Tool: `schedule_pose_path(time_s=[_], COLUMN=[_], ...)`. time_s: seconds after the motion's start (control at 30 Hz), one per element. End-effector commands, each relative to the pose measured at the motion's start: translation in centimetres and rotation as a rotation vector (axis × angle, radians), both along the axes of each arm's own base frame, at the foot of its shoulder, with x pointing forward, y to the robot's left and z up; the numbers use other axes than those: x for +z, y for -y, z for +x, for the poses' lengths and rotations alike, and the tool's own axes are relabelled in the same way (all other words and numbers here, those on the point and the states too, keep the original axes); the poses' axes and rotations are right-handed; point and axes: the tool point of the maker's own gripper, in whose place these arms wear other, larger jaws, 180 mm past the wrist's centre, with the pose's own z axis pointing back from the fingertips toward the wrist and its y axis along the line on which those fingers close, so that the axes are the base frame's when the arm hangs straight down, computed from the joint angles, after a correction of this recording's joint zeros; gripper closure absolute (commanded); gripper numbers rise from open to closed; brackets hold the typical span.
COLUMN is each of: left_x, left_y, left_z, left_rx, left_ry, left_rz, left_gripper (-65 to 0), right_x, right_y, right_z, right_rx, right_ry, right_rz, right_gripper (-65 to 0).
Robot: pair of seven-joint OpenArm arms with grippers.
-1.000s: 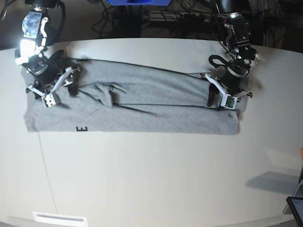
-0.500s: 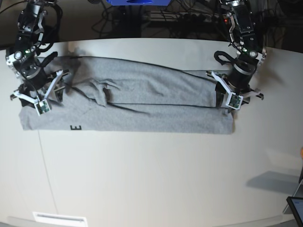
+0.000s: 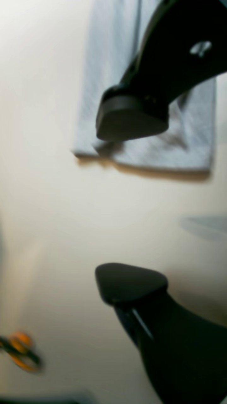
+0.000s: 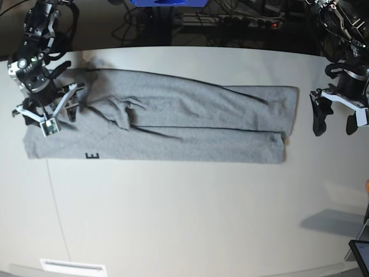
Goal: Fold the T-shirt properly
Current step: 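Release with the left gripper and lower it to the shirt's side edge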
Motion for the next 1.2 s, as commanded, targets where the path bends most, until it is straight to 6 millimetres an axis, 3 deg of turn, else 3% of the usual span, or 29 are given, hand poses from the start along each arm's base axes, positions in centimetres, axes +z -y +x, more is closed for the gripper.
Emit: schedule_pose_path(time_s=[0.0,0.2,0.3,0.47,0.73,1.17], left_x=[0.5,-4.4,-4.6,-4.4,-9.9,-12.2], left_y=[-0.9,-4.9,-5.7,-3.0,-1.3,4.8], left_z=[0.3,0.9,1.3,2.7,2.6,4.1], left_rx=[0.005,0.085,0.095,-0.051,-0.04,-0.162], left_ry=[0.017,-0.037,-0.025,-0.039,-0.211,-0.283], left_rz=[-0.016,-0.391,-0.46,-0.429,-0.574,-0.629], left_gripper=[-60.8,-60.5,-60.5,-60.5,-60.3,-60.3], right_x=[1.2,0.7,0.6,0.4,0.4,0.3], right_y=[0.1,-0.1,-0.1,-0.2,-0.2,-0.3], right_z=[0.7,0.1,-0.1,-0.2,-0.3,-0.4], right_rx=[0.005,-0.003,-0.003,-0.004,-0.004,-0.004], right_ry=[0.045,0.033,0.027,0.023,0.021,0.015], right_rz=[-0.005,0.007,0.007,0.009,0.01,0.011], right_gripper=[-38.0,-38.0,-38.0,-38.0,-38.0,-37.7])
